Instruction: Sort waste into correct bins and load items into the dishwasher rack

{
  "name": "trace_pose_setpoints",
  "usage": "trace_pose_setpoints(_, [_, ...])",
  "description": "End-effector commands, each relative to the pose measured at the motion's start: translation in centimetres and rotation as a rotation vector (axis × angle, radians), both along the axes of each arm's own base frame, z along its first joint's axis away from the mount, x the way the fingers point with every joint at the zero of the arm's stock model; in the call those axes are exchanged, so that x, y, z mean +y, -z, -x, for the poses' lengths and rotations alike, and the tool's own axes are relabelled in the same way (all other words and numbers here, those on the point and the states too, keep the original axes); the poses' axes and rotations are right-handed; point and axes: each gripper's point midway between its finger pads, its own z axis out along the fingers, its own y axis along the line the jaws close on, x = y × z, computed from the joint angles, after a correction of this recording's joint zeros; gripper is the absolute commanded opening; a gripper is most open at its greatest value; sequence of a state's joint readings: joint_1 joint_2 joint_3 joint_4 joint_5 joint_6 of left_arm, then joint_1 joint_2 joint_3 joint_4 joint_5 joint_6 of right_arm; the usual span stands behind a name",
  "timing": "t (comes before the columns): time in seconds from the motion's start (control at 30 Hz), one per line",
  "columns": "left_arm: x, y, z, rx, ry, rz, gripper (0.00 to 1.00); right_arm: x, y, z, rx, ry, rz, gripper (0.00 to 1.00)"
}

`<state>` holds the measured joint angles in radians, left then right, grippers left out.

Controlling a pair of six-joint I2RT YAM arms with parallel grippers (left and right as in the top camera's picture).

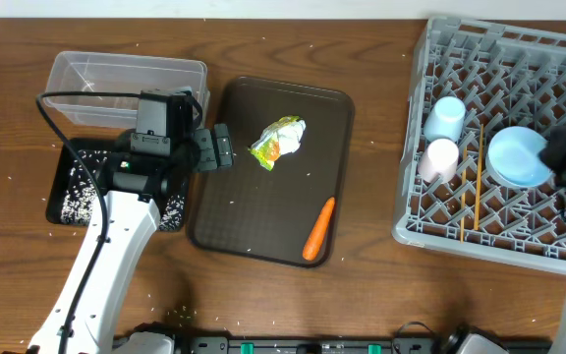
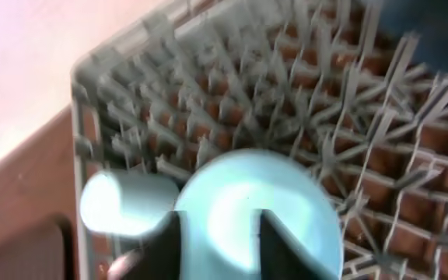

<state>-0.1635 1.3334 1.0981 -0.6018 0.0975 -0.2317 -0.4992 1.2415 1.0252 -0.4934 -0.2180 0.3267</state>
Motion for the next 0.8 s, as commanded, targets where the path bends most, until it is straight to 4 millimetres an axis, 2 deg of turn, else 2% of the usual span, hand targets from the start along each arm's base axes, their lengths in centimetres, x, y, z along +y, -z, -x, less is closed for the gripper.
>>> trace_pose_setpoints(0.0, [0.2,0.0,-0.2,0.000,-0.007,-0.005,0.98,0.4,0.9,0.6,0.061,0.000,0.017,0.45])
trace_pose_setpoints(0.1, [0.2,0.0,-0.2,0.000,-0.007,-0.005,0.98,0.8,2.0,1.7,0.118,0.001,-0.016,0.66])
trace_pose_setpoints(0.13, [0.2,0.0,-0.2,0.000,-0.007,-0.005,0.98,0.8,2.4,2.1,0.139,0.006,-0.028,0.69])
trace_pose_setpoints(0.27, [0.2,0.0,-0.2,0.000,-0.007,-0.005,0.98,0.5,3.6,3.3,0.199,0.014,-0.041,0.70])
trace_pose_setpoints(0.63, [0.2,0.0,-0.2,0.000,-0.007,-0.005,0.98,-0.2,10.8,3.4,0.406,0.000,-0.138,0.59])
trace_pose_setpoints(0.7, [0.2,0.0,-0.2,0.000,-0.007,-0.005,0.98,-0.3,11.7,3.2,0.426,-0.001,-0.148,0.52])
trace_pose_setpoints(0.77, [0.2,0.0,-0.2,0.000,-0.007,-0.005,0.98,-0.4,12.4,3.1,0.438,0.000,-0.156,0.39])
